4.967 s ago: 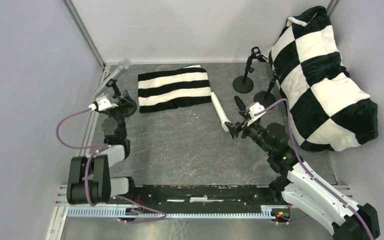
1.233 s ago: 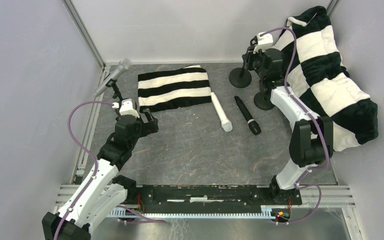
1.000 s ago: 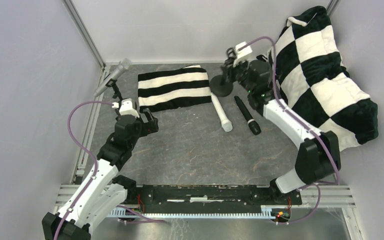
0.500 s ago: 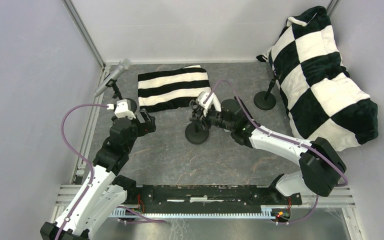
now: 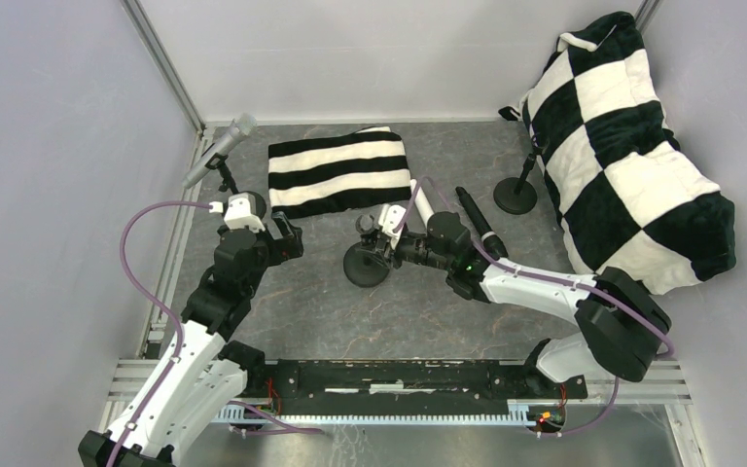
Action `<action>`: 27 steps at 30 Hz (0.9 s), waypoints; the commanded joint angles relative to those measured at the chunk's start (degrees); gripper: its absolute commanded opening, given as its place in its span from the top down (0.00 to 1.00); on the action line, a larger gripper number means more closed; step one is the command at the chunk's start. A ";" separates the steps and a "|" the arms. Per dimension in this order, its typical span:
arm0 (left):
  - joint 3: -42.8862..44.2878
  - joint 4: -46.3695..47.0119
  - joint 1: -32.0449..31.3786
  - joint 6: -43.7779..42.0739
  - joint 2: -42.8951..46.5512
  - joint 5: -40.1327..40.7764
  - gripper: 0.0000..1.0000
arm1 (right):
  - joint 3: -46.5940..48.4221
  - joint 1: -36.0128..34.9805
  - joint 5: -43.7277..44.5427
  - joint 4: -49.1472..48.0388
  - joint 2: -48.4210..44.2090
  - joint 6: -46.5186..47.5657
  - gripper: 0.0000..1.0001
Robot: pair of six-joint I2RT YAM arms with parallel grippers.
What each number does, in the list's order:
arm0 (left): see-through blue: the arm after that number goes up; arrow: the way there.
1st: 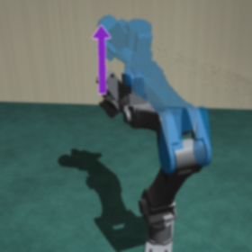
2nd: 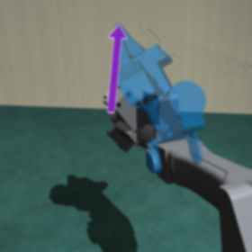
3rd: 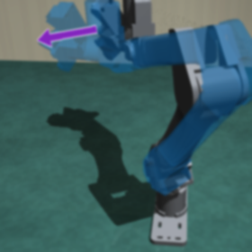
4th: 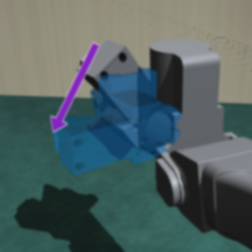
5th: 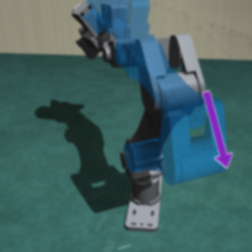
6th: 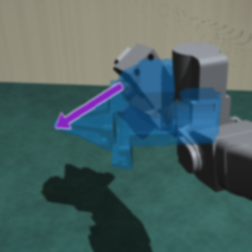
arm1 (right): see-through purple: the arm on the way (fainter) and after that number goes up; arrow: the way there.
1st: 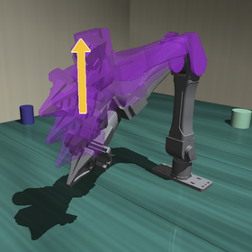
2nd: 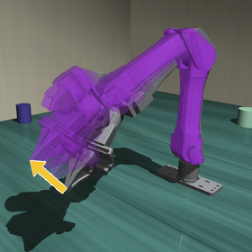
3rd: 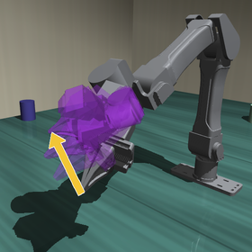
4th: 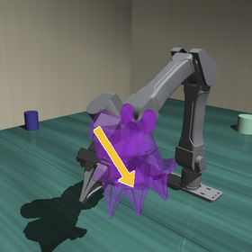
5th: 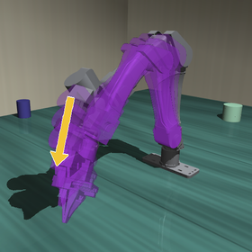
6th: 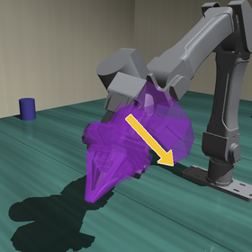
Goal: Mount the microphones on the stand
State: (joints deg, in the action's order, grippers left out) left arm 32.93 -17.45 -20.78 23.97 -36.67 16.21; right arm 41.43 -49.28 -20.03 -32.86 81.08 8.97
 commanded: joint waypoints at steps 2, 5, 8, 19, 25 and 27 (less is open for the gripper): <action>-0.15 2.05 -0.23 -2.06 0.01 -0.34 0.00 | 8.47 1.63 -15.33 -3.47 2.77 4.81 0.96; -0.24 2.00 -0.18 -2.13 0.01 -0.42 0.00 | 13.15 3.09 -21.69 2.50 5.93 7.15 0.95; -0.32 2.15 -0.18 -2.23 0.01 -0.56 0.00 | 18.86 4.63 -25.60 10.85 8.99 10.70 0.93; -0.41 2.11 -0.17 -2.17 -0.16 -0.12 0.00 | 22.56 7.54 -25.35 19.68 12.34 16.47 0.33; -0.50 2.09 -0.20 -2.17 0.08 0.31 0.00 | 19.81 7.82 -20.89 18.02 8.91 14.59 0.28; -0.52 2.07 -0.21 -2.10 0.25 0.55 0.00 | 17.55 7.94 -19.25 17.27 6.65 14.35 0.28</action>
State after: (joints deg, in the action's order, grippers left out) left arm 32.58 -17.43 -20.78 23.83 -36.82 16.21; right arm 61.34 -41.50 -42.19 -11.88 93.10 23.83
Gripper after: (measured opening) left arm 0.996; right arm 0.716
